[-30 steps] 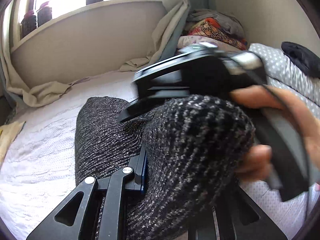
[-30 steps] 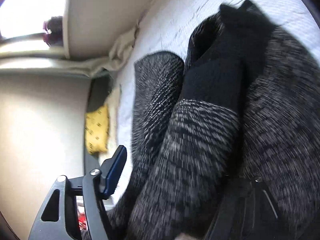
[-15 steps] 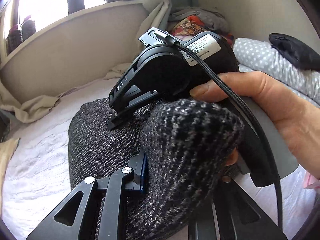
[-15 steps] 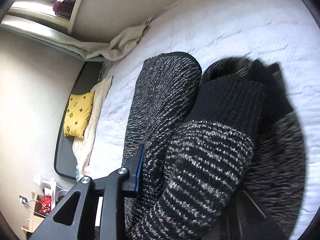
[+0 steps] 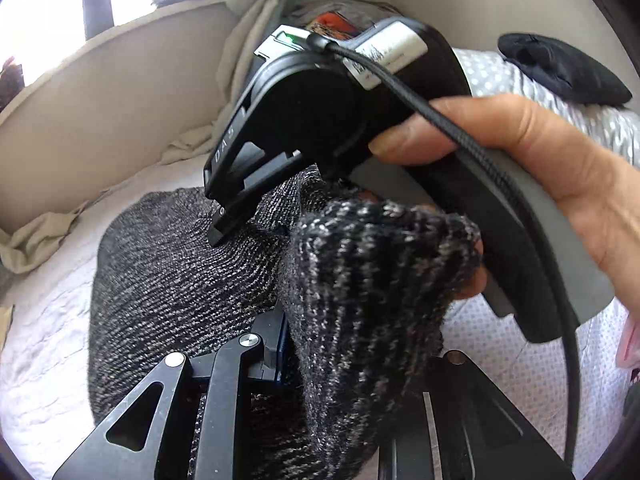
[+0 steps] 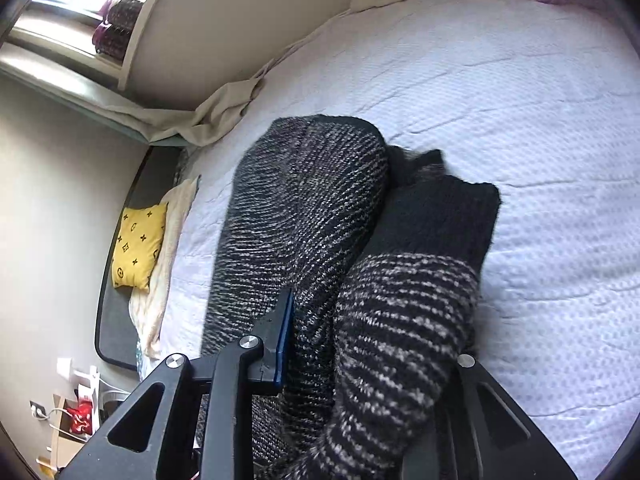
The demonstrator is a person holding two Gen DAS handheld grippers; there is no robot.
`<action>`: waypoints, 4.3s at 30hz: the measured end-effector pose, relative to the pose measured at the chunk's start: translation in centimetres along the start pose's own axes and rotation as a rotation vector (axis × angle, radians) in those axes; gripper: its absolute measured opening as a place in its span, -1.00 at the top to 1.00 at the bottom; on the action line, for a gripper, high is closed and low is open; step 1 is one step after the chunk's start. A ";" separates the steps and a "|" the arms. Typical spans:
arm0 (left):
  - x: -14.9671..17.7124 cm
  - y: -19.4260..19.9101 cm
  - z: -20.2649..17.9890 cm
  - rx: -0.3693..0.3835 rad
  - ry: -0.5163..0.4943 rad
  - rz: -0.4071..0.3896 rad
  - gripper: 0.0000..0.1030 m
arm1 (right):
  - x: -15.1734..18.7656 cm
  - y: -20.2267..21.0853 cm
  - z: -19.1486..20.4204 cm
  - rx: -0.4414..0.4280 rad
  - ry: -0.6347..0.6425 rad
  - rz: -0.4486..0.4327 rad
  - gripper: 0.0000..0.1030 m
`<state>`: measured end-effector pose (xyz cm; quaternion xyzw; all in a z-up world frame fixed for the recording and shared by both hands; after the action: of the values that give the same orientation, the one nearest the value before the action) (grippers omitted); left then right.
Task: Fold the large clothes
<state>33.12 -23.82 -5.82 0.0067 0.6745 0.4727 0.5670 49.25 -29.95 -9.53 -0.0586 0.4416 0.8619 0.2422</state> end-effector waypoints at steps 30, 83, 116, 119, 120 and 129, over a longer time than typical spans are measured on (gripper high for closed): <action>7.2 6.7 2.6 0.036 0.182 0.025 -0.23 | 0.5 -2.6 -4.0 0.070 0.009 -0.014 0.62; 15.5 4.0 14.5 -0.085 0.402 0.184 -0.67 | 8.4 6.6 5.4 0.353 0.362 -0.196 0.37; 10.2 5.9 15.4 -0.130 0.411 0.149 -0.42 | 14.3 1.7 -1.5 0.455 0.262 -0.066 0.78; 10.6 5.4 14.8 -0.183 0.369 0.150 -0.42 | 14.1 1.9 -1.7 0.429 0.231 -0.059 0.78; 10.7 5.3 14.4 -0.210 0.336 0.146 -0.42 | 14.0 2.0 -1.7 0.418 0.211 -0.054 0.78; 10.0 5.5 12.6 -0.277 0.242 0.083 -0.14 | 11.0 6.1 3.5 0.410 0.266 -0.188 0.33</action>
<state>36.35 -7.39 -8.73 -0.1003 0.6654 0.5814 0.4574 37.13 -26.15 -6.46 -0.1619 0.6278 0.7127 0.2678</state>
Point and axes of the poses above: each gripper's, at about its wrist camera, not at the fingertips, and y roughly against the way its jaws point, z to its left, x to its underside, the point moved 8 cm from there along -y, roughly the way its jaws point, and after that the axes turned 6 degrees about x, right-handed, at the moved point
